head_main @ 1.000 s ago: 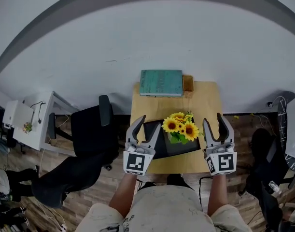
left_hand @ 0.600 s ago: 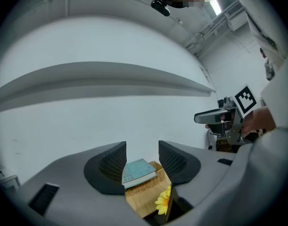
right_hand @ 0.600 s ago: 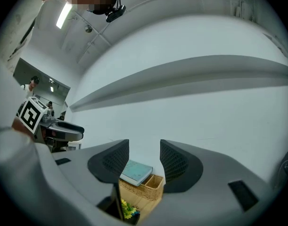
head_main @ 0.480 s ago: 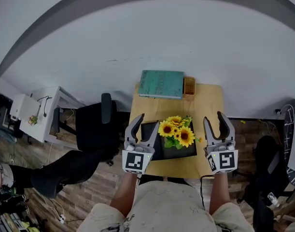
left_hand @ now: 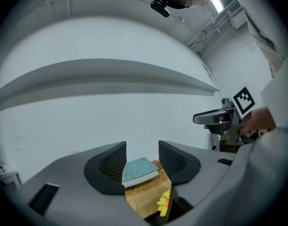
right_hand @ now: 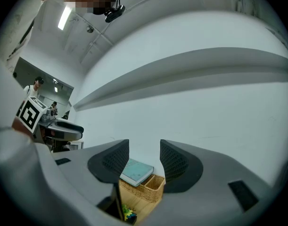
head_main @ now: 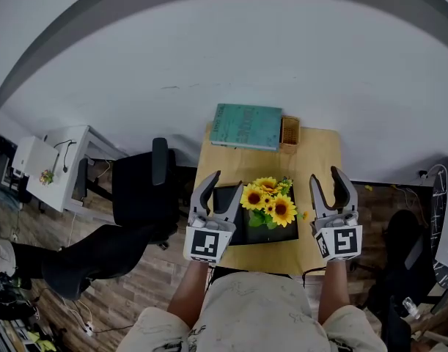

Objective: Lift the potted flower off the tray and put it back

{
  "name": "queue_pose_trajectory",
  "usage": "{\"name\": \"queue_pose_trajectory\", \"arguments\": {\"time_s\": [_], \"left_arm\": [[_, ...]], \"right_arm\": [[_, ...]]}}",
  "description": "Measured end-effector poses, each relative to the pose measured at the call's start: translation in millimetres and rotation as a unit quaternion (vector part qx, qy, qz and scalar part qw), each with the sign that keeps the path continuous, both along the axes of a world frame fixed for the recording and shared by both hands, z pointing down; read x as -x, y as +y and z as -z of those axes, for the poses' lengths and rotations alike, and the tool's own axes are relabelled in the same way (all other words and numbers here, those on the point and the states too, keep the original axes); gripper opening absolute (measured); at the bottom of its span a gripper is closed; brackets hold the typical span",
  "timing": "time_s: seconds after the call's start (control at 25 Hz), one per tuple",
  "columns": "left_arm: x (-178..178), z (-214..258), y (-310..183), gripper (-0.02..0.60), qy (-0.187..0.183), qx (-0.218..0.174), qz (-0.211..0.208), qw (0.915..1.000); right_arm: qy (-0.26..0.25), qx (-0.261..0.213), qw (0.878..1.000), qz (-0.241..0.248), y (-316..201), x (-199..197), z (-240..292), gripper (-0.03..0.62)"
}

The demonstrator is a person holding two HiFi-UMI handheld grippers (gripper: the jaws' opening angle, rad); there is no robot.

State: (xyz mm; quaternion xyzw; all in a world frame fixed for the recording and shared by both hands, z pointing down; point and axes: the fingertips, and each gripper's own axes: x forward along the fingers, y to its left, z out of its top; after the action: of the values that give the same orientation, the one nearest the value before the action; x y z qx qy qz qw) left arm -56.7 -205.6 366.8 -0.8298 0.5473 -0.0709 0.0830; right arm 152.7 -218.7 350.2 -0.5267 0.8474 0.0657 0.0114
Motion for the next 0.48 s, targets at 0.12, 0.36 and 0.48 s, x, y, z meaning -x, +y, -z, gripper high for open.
{"name": "queue_pose_trajectory", "arguments": {"time_s": [0.12,0.36,0.48], "left_arm": [[6,-6,0,0.207,0.006,0.01,0.003,0.9999],[10,-14,-1,0.207,0.004,0.011,-0.002,0.9999],[11,-18,2,0.207,0.006,0.018,-0.003,0.9998]], "right_arm": [[0.003,-0.007,1.0,0.003,0,7,1,0.206],[0.002,-0.01,1.0,-0.001,0,10,-4,0.206],[0.003,-0.007,1.0,0.001,2,14,-7,0.206]]}}
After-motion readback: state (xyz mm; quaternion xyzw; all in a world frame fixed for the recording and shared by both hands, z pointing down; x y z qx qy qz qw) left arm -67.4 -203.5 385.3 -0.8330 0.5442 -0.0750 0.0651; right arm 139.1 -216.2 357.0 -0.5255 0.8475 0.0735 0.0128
